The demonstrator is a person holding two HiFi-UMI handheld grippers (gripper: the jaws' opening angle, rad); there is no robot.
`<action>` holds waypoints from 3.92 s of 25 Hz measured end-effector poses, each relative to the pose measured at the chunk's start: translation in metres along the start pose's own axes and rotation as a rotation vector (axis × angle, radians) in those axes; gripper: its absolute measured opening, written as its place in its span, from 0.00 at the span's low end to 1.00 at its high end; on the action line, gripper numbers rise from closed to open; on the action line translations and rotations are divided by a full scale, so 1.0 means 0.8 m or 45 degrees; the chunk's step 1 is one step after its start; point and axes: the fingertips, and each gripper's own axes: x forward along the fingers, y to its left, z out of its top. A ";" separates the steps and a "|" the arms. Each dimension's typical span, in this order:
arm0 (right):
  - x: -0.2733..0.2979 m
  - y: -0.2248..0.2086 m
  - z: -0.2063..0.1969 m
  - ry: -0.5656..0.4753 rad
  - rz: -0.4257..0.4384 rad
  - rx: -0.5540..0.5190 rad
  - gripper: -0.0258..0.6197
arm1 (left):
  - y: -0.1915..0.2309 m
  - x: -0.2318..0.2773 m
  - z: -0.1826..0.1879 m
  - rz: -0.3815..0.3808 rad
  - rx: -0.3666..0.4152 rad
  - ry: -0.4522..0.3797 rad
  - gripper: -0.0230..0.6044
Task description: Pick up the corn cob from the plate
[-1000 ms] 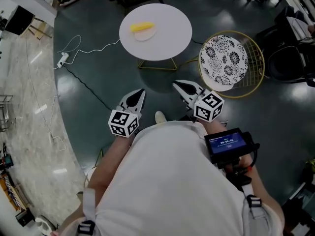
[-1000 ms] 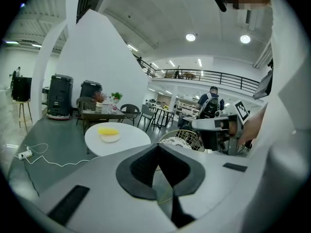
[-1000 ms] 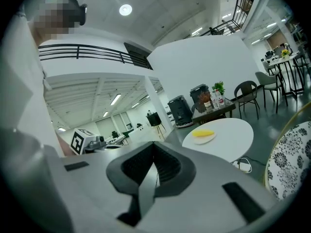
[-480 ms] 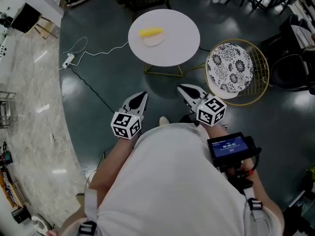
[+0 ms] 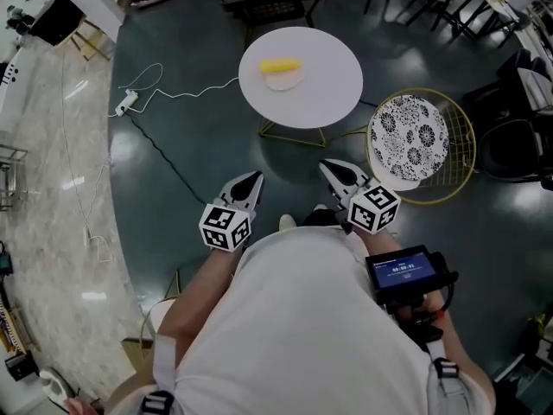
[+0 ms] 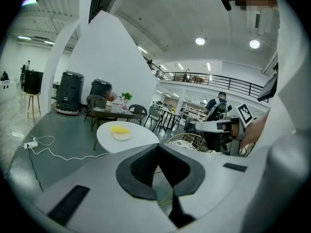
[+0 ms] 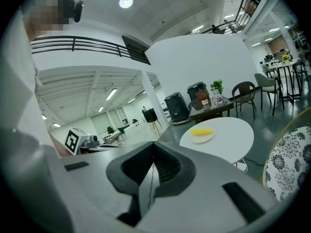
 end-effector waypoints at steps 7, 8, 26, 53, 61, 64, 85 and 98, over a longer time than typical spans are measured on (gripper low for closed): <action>-0.001 -0.005 -0.018 0.027 -0.014 0.053 0.05 | -0.005 -0.001 -0.005 0.009 -0.005 0.022 0.05; -0.001 -0.006 -0.020 0.028 -0.012 0.060 0.05 | -0.004 -0.002 -0.006 0.016 -0.008 0.026 0.05; 0.065 -0.125 0.043 0.017 0.023 0.100 0.05 | 0.045 0.130 0.063 0.032 0.026 0.079 0.05; 0.112 -0.292 0.088 0.033 0.080 0.223 0.05 | 0.106 0.297 0.093 0.140 0.074 0.343 0.05; 0.117 -0.309 0.112 0.023 0.011 0.240 0.05 | 0.120 0.325 0.111 0.077 0.087 0.392 0.05; 0.124 -0.314 0.121 0.018 -0.016 0.260 0.05 | 0.135 0.339 0.115 0.055 0.094 0.432 0.05; 0.218 -0.369 0.108 -0.003 -0.207 0.410 0.05 | 0.293 0.467 0.069 -0.086 0.579 0.946 0.21; 0.196 -0.388 0.088 -0.052 -0.369 0.525 0.05 | 0.324 0.528 0.024 -0.233 0.964 1.271 0.46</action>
